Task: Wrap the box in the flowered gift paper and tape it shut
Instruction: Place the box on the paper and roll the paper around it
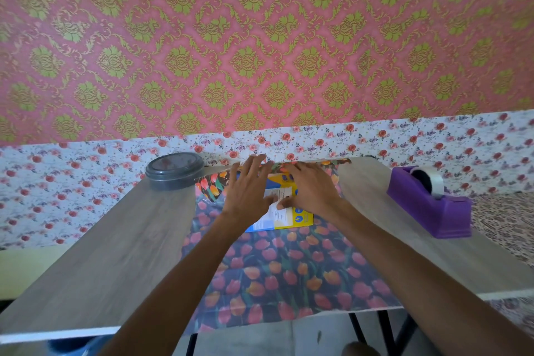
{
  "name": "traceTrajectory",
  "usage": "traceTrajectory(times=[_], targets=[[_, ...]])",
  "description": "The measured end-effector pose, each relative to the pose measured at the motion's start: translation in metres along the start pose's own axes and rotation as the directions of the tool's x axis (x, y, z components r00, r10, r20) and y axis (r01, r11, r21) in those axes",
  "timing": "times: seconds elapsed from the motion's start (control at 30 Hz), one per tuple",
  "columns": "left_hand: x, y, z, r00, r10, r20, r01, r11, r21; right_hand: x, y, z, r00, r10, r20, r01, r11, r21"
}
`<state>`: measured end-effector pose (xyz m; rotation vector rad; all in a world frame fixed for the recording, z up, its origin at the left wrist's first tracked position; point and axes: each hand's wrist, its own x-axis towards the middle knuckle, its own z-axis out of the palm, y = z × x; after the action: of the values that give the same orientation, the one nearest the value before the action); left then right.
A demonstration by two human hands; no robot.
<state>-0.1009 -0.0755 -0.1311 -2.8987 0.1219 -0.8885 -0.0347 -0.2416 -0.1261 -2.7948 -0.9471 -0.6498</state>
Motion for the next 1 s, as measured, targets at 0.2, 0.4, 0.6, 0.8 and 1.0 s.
traceTrajectory(times=[0.2,0.4,0.6,0.8,1.0], targets=[[0.012,0.006,-0.002,0.978,-0.035,0.206,0.048,0.997,-0.054,-0.002,0.003,0.008,0.999,-0.023,-0.033,0.022,1.0,-0.017],[0.014,0.031,-0.003,0.968,-0.129,0.215,0.119,0.991,0.059,-0.024,0.014,0.012,0.976,0.047,-0.214,0.005,0.972,0.236],[0.016,0.048,-0.01,0.946,-0.199,0.257,0.164,0.975,0.15,-0.069,0.064,-0.01,0.919,0.297,-0.258,-0.262,0.952,0.161],[0.014,0.066,-0.012,0.917,-0.27,0.293,0.238,0.961,0.143,-0.126,0.118,-0.016,0.701,0.672,-0.239,-0.699,0.713,-0.044],[0.016,0.063,-0.009,0.92,-0.287,0.269,0.272,0.958,0.094,-0.158,0.154,-0.021,0.489,0.866,-0.107,-0.864,0.498,0.076]])
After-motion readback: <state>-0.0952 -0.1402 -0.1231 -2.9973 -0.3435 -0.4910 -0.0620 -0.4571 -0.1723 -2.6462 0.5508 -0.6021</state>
